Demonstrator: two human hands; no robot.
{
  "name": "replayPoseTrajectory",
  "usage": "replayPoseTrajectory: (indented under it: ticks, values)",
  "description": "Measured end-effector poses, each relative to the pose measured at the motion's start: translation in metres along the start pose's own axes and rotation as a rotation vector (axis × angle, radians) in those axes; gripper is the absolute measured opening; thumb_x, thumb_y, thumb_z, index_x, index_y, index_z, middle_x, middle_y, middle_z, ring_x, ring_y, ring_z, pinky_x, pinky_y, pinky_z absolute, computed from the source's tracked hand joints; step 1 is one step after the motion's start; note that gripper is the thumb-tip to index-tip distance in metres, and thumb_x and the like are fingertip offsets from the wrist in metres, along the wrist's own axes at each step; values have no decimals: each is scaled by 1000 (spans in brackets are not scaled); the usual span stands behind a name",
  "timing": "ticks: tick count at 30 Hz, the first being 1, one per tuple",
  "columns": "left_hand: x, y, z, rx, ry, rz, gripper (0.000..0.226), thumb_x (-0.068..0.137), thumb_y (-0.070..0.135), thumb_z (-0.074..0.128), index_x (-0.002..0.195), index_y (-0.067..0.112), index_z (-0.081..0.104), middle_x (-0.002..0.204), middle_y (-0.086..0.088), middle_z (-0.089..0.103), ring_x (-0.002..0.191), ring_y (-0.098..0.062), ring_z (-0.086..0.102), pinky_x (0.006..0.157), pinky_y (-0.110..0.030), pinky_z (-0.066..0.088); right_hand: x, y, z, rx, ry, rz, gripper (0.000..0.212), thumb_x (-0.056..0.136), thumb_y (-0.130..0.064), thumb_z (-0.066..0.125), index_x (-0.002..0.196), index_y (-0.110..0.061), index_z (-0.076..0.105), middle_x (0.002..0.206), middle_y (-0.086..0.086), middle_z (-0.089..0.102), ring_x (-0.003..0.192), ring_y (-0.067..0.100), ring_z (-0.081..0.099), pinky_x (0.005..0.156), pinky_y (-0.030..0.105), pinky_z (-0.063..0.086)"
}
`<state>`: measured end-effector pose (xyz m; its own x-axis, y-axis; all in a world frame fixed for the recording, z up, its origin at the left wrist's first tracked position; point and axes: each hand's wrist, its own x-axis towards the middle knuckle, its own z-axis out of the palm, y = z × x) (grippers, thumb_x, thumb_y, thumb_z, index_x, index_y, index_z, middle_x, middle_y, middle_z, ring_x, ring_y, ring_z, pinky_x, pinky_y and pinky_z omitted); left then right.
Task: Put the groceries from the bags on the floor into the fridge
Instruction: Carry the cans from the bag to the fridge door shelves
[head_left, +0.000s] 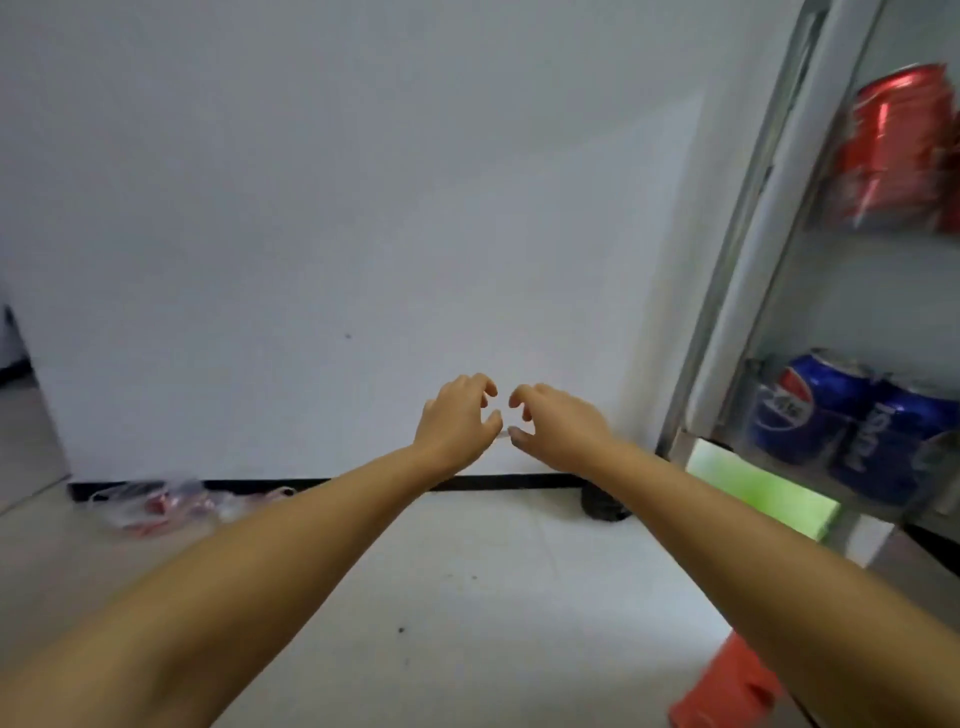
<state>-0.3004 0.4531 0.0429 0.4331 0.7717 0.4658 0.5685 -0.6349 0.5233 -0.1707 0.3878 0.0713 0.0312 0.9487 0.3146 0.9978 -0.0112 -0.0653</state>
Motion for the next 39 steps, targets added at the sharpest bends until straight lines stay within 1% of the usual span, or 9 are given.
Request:
replayPoseTrajectory:
  ticks: [4, 9, 15, 19, 24, 30, 34, 36, 39]
  values:
    - [-64, -127, -48, 84, -135, -169, 28, 91, 24, 53, 117, 15, 53, 111, -3, 57, 100, -19, 56, 90, -37, 48, 23, -105, 79, 54, -111, -85, 35, 95, -37, 48, 126, -21, 49, 122, -2, 57, 102, 20, 59, 79, 31, 46]
    - [-132, -267, -123, 126, -155, -399, 26, 88, 19, 54, 113, 11, 55, 99, -3, 56, 93, -22, 57, 81, -34, 46, 50, -217, 155, 149, -227, -161, 34, 94, -39, 46, 122, -21, 50, 119, -2, 58, 102, 21, 59, 81, 34, 47]
    - [-205, -376, -173, 121, -107, -667, 27, 87, 14, 53, 113, 8, 56, 91, -2, 53, 82, -18, 51, 72, -29, 41, 80, -323, 243, 138, -484, -291, 36, 96, -39, 45, 125, -19, 49, 121, 3, 58, 107, 24, 57, 86, 37, 49]
    - [-235, -438, -194, 178, -181, -772, 28, 90, 17, 50, 116, 7, 54, 98, -3, 52, 88, -17, 50, 80, -30, 43, 102, -379, 295, 150, -582, -357, 34, 96, -37, 45, 123, -19, 51, 119, 3, 59, 105, 24, 58, 85, 35, 49]
    - [-226, -526, -225, 254, -268, -862, 31, 93, 21, 49, 121, 9, 52, 115, -9, 55, 97, -21, 52, 84, -28, 42, 162, -434, 352, 153, -661, -441, 33, 97, -35, 45, 123, -16, 51, 119, 6, 60, 105, 25, 58, 85, 35, 47]
    - [-169, -627, -253, 245, -202, -929, 29, 92, 17, 49, 118, 6, 55, 100, -3, 50, 88, -15, 45, 78, -25, 37, 276, -486, 402, 155, -738, -472, 33, 97, -33, 44, 124, -16, 52, 121, 6, 60, 107, 24, 57, 87, 34, 47]
    - [-134, -678, -270, 209, -160, -945, 27, 93, 15, 49, 118, 5, 54, 111, -11, 56, 97, -19, 52, 86, -26, 41, 353, -526, 432, 132, -783, -503, 32, 96, -31, 45, 122, -15, 53, 121, 8, 60, 107, 26, 58, 86, 34, 46]
    - [-124, -709, -278, 196, -157, -951, 26, 93, 15, 49, 117, 7, 54, 107, -7, 54, 99, -17, 52, 90, -26, 42, 385, -550, 448, 132, -798, -508, 31, 95, -30, 46, 121, -15, 54, 121, 9, 61, 107, 26, 58, 87, 34, 47]
    - [-108, -771, -293, 175, -152, -984, 25, 93, 18, 51, 116, 9, 55, 102, 0, 48, 100, -21, 55, 84, -25, 44, 430, -590, 476, 135, -810, -530, 31, 95, -30, 45, 120, -15, 55, 121, 8, 61, 111, 25, 57, 88, 34, 47]
